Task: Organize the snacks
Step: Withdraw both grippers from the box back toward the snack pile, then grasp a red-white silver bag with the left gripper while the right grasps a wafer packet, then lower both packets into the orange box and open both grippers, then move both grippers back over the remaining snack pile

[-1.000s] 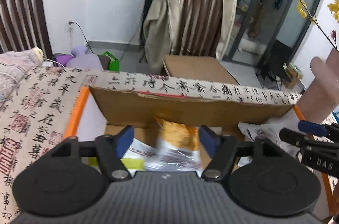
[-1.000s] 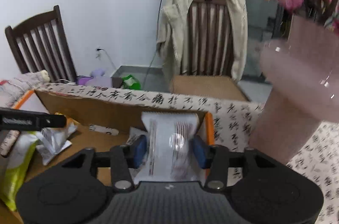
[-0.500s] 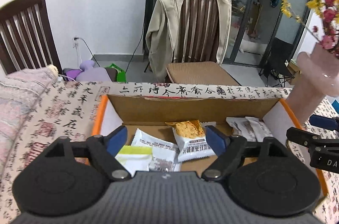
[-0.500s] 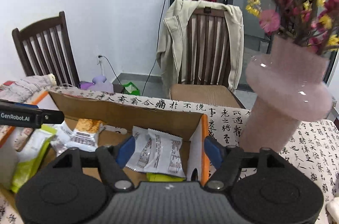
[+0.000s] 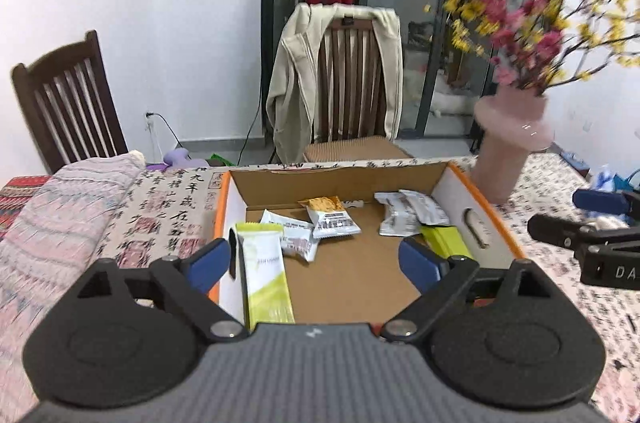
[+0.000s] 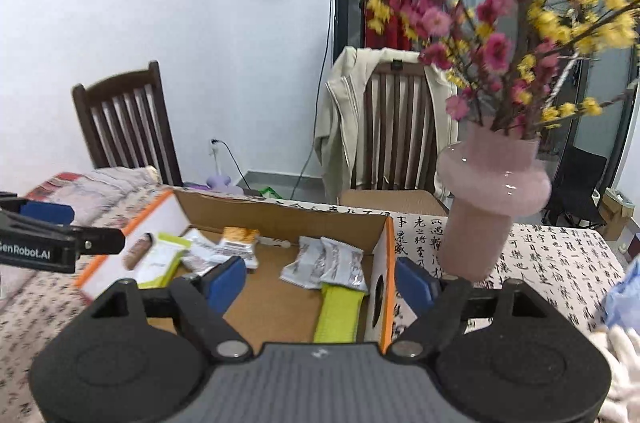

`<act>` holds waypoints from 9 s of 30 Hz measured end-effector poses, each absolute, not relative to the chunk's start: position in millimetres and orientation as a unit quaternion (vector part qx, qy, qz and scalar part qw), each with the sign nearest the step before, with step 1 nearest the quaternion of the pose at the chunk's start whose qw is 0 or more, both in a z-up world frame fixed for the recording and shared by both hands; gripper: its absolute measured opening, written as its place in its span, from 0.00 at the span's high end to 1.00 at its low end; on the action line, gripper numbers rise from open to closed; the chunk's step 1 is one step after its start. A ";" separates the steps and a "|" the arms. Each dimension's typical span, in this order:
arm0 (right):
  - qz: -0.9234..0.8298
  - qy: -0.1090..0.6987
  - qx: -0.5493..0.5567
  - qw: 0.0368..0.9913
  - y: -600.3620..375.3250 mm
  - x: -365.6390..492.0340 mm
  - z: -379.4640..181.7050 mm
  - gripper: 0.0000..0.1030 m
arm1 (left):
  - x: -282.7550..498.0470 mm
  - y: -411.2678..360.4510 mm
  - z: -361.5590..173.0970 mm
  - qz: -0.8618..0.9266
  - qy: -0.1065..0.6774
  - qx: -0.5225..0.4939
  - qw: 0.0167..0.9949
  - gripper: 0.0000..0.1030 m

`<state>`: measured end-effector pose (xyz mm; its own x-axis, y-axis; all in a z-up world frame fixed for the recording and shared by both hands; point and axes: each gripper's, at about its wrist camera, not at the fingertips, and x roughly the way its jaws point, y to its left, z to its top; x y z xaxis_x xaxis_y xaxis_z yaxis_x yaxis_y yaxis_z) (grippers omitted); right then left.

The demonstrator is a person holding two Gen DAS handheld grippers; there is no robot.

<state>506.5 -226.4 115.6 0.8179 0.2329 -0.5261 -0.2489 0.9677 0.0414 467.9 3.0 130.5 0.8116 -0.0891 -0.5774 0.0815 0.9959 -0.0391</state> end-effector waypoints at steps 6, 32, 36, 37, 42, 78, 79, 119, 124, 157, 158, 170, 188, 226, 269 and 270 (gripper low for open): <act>0.140 0.246 -0.008 0.959 -237.5 430.2 130.8 0.15 | 381.8 5.5 149.1 -0.040 0.272 -0.020 0.961 0.04; 0.175 0.169 0.011 0.970 -269.2 126.7 80.7 0.07 | 58.4 4.9 68.6 -0.028 0.142 -0.014 0.989 0.00; 0.171 0.173 0.024 0.970 -266.7 81.2 50.6 0.06 | 36.8 7.8 28.3 -0.023 0.182 -0.020 0.983 0.00; 0.173 0.174 0.026 0.969 -265.2 70.5 43.3 0.06 | 33.2 6.9 20.8 -0.025 0.192 -0.021 0.981 0.00; 0.144 0.173 -0.001 0.974 -245.3 30.2 0.7 0.06 | 16.5 -8.5 -11.0 -0.022 0.211 0.027 0.977 0.00; 0.099 0.192 0.011 0.976 -266.3 164.3 -4.3 0.07 | 189.2 -26.0 19.8 -0.074 0.268 -0.001 0.961 0.00; 0.096 0.194 0.008 0.976 -268.3 170.9 -5.0 0.07 | 197.8 -28.4 19.7 -0.073 0.270 0.000 0.960 0.00; 0.280 0.306 -0.160 0.896 -154.8 378.1 7.7 0.13 | 305.0 71.3 21.0 -0.024 0.313 -0.114 0.942 0.43; 0.273 0.289 -0.255 0.882 -136.5 390.6 -0.4 0.23 | 298.8 87.4 16.2 -0.011 0.321 -0.128 0.938 0.43; 0.225 0.270 -0.040 0.935 -242.6 267.2 22.0 0.58 | 268.6 10.0 32.4 -0.086 0.312 -0.065 0.944 0.43; 0.227 0.266 -0.041 0.936 -241.4 273.5 25.0 0.58 | 276.9 10.6 38.7 -0.089 0.304 -0.060 0.947 0.43; 0.241 0.225 -0.073 0.941 -215.5 427.5 74.6 0.57 | 444.7 8.2 98.9 -0.104 0.258 -0.035 0.960 0.43; 0.189 0.381 0.004 0.905 -149.6 706.2 19.6 0.45 | 613.4 13.7 20.5 -0.072 0.369 -0.066 0.924 0.30; 0.147 0.299 -0.009 0.943 -259.9 440.0 116.2 0.09 | 342.0 54.4 133.7 -0.057 0.250 -0.029 0.966 0.00; 0.187 0.257 -0.015 0.948 -245.7 66.6 -5.3 0.03 | 51.4 12.0 6.5 -0.044 0.241 -0.010 0.970 0.00; 0.188 0.256 -0.015 0.948 -245.0 66.3 -4.9 0.03 | 52.2 12.9 7.1 -0.044 0.241 -0.010 0.970 0.00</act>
